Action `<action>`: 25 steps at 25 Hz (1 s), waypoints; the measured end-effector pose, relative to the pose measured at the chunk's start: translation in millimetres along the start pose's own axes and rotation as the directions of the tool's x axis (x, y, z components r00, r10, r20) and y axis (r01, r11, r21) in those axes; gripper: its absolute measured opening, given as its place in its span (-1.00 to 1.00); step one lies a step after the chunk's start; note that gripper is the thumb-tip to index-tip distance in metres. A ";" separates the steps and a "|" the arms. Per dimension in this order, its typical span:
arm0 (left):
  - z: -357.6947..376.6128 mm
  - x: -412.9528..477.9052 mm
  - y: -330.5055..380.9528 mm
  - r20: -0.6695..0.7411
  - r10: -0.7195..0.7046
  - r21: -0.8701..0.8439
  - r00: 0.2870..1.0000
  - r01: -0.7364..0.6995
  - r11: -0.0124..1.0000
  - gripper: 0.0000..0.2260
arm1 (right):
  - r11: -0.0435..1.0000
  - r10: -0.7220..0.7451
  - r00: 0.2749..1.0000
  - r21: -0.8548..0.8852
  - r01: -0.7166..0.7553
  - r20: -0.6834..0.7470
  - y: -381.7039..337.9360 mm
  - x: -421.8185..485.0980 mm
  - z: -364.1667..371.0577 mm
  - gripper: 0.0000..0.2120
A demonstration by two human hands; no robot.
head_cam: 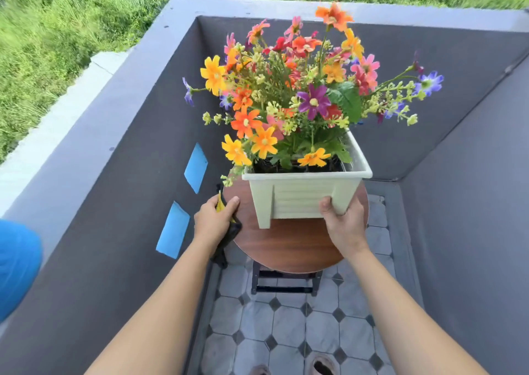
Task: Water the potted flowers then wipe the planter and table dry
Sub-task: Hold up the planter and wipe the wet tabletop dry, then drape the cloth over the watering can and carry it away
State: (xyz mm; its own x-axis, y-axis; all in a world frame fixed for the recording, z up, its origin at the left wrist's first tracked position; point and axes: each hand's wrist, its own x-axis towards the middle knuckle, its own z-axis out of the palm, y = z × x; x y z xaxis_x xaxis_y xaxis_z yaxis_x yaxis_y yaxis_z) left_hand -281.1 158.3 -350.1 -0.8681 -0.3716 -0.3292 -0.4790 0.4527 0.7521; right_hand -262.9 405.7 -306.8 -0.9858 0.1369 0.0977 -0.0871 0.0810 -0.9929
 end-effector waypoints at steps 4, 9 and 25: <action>1.0 -4.5 8.8 -0.023 -0.028 0.017 0.999 0.029 0.999 -0.59 | 0.987 -0.039 0.996 -0.157 0.027 -0.076 -0.1 -11.7 -7.3 -0.68; 1.9 -9.4 13.2 -0.026 -0.033 -0.049 0.999 0.032 0.998 -0.60 | 0.974 -0.108 0.973 -0.218 0.061 -0.206 6.3 -28.6 -7.0 -0.78; 0.5 -15.0 20.1 -0.041 0.005 0.013 0.999 -0.005 1.000 -0.80 | 0.978 0.042 0.975 -0.191 -0.085 -0.219 3.1 -45.1 -13.7 -0.53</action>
State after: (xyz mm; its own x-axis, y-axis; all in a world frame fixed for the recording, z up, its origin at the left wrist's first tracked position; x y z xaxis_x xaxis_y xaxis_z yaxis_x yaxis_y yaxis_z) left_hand -277.8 173.4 -330.3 -0.8645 -0.4021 -0.3015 -0.4764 0.4647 0.7464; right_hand -216.7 413.4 -313.3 -0.9331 0.3531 0.0685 0.0259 0.2558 -0.9664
